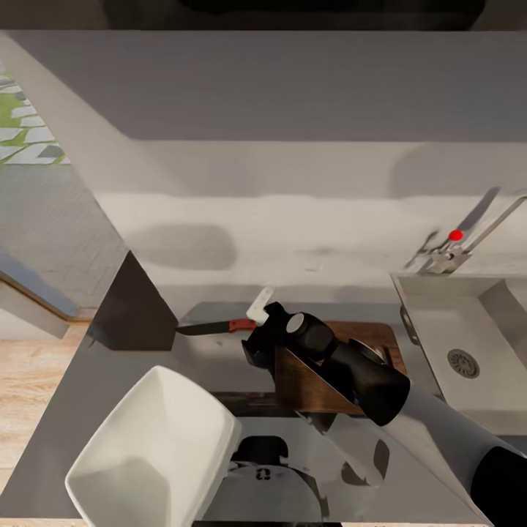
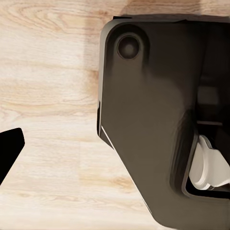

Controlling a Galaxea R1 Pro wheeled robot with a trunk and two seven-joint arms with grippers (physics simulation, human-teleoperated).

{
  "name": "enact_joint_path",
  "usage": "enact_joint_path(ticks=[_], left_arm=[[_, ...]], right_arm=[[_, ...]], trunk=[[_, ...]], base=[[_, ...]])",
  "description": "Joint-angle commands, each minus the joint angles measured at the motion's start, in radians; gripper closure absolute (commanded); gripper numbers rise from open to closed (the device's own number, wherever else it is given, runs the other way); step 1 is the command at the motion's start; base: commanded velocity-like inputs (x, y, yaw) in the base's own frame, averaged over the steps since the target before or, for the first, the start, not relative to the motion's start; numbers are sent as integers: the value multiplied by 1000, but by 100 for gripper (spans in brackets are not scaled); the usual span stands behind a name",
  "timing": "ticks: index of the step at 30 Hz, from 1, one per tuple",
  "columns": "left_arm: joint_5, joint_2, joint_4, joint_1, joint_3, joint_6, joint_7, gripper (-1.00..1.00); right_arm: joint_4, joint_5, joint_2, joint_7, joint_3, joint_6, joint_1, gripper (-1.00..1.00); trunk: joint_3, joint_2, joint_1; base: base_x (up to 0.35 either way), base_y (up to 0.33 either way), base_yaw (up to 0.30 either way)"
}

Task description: In the kitchen, take the Vidalia onion out of the sink, dice it on the chopping board with the paring knife, put the diced onion into the bowl on the countertop, then place both the paring knife and the chopping board into the sink.

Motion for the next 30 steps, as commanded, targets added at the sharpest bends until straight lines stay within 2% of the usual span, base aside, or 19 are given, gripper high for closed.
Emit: enact_joint_path(ticks=[1, 10, 14, 17, 30], left_arm=[[4, 0, -1, 0, 1, -1, -2, -100], [4, 0, 0, 0, 0, -1, -2, -100], [4, 0, -1, 0, 1, -1, -2, -100], [4, 1, -6, 0, 1, -1, -2, -100], [4, 1, -6, 0, 1, -1, -2, -100]], right_arm=[[3, 0, -1, -3, 2, 4, -1, -100], [3, 1, -1, -4, 2, 4, -1, -100], [2, 1, -2, -4, 2, 5, -1, -100], [-8, 4, 16, -20, 11, -4, -1, -100], [-3, 3, 14, -21, 9, -12, -1, -100]], trunk=[[-3, -1, 1], [-15, -1, 1], [-16, -1, 1], [-16, -1, 1], [-16, -1, 1]], base=[[0, 0, 0], [0, 0, 0], [0, 0, 0], [0, 0, 0], [0, 0, 0]])
